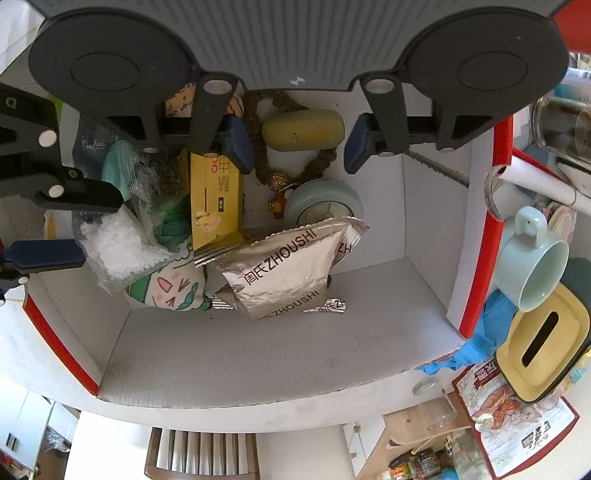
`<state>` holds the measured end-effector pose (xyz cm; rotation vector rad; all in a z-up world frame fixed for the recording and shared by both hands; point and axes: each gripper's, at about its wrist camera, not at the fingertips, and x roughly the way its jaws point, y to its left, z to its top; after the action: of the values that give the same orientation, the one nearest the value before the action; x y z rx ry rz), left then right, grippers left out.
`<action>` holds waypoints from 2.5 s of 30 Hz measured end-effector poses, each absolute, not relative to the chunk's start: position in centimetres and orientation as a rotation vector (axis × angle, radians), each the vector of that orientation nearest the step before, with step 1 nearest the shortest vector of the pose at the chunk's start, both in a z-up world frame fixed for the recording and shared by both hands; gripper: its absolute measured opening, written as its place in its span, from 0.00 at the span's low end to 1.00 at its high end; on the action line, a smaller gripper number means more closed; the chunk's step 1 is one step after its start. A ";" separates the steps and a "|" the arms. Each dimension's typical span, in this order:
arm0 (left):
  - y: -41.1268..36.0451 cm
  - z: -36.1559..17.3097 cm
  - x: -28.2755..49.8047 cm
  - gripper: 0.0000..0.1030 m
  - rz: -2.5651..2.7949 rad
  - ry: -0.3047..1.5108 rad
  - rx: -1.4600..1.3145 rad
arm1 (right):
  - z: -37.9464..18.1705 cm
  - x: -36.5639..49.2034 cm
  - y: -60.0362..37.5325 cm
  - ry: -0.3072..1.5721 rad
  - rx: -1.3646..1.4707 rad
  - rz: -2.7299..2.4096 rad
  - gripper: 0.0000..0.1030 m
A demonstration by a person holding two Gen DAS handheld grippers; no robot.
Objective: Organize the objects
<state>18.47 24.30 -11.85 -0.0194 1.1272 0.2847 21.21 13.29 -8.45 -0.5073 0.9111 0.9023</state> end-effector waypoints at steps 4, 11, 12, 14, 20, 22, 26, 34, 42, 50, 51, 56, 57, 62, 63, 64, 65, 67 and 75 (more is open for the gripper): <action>24.4 -11.4 18.0 0.62 0.295 1.114 -0.036 | -8.0 20.9 13.0 0.905 -0.506 0.913 0.42; 24.2 -9.7 16.7 0.66 0.292 1.067 -0.072 | -6.4 19.9 11.8 0.882 -0.480 0.935 0.52; 24.1 -9.4 16.5 0.66 0.290 1.059 -0.075 | -6.2 19.8 11.6 0.873 -0.474 0.933 0.57; 23.8 -8.7 16.0 0.66 0.285 1.042 -0.080 | -5.5 19.5 11.0 0.860 -0.461 0.940 0.57; 22.8 -6.6 14.4 0.67 0.271 0.984 -0.084 | -3.6 18.7 9.3 0.827 -0.422 0.955 0.59; 22.5 -5.8 13.8 0.70 0.265 0.957 -0.088 | -2.9 18.5 8.7 0.818 -0.401 0.959 0.60; 21.8 -4.2 12.6 0.72 0.256 0.907 -0.091 | -1.6 17.8 7.4 0.797 -0.366 0.973 0.62; 21.2 -1.9 10.0 0.81 0.267 0.824 -0.133 | 0.7 16.4 4.9 0.739 -0.292 1.011 0.70; 20.4 -0.4 7.7 0.93 0.287 0.757 -0.167 | 2.4 14.7 2.6 0.664 -0.232 1.047 0.83; 18.8 0.2 6.0 1.00 0.273 0.700 -0.161 | 2.7 13.4 0.4 0.612 -0.181 1.072 0.96; 18.6 0.2 5.9 1.00 0.271 0.697 -0.157 | 2.7 13.4 0.1 0.612 -0.172 1.076 0.97; 17.4 0.2 5.1 1.00 0.276 0.685 -0.142 | 2.6 13.0 -1.4 0.602 -0.121 1.077 0.99; 17.1 0.2 5.0 1.00 0.276 0.684 -0.137 | 2.6 13.0 -1.6 0.600 -0.114 1.076 0.99; 16.0 0.2 4.3 1.00 0.281 0.675 -0.108 | 2.4 12.7 -2.8 0.595 -0.074 1.069 0.99; 15.8 0.2 4.1 1.00 0.277 0.674 -0.111 | 2.3 12.6 -3.0 0.591 -0.072 1.067 0.99; 15.7 0.2 4.0 1.00 0.272 0.674 -0.117 | 2.2 12.4 -3.2 0.588 -0.071 1.065 0.99; 15.6 0.2 3.9 1.00 0.271 0.674 -0.120 | 2.1 12.3 -3.3 0.586 -0.073 1.061 0.99; 15.3 0.2 3.8 1.00 0.270 0.674 -0.120 | 1.9 12.1 -3.5 0.585 -0.074 1.057 0.99; 14.4 -0.2 3.3 1.00 0.284 0.674 -0.096 | 1.5 11.5 -4.2 0.591 -0.065 1.038 0.99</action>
<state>3.32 14.42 -0.25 -0.0962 0.6737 0.2842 11.47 -4.15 1.53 -0.0654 0.5912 1.0382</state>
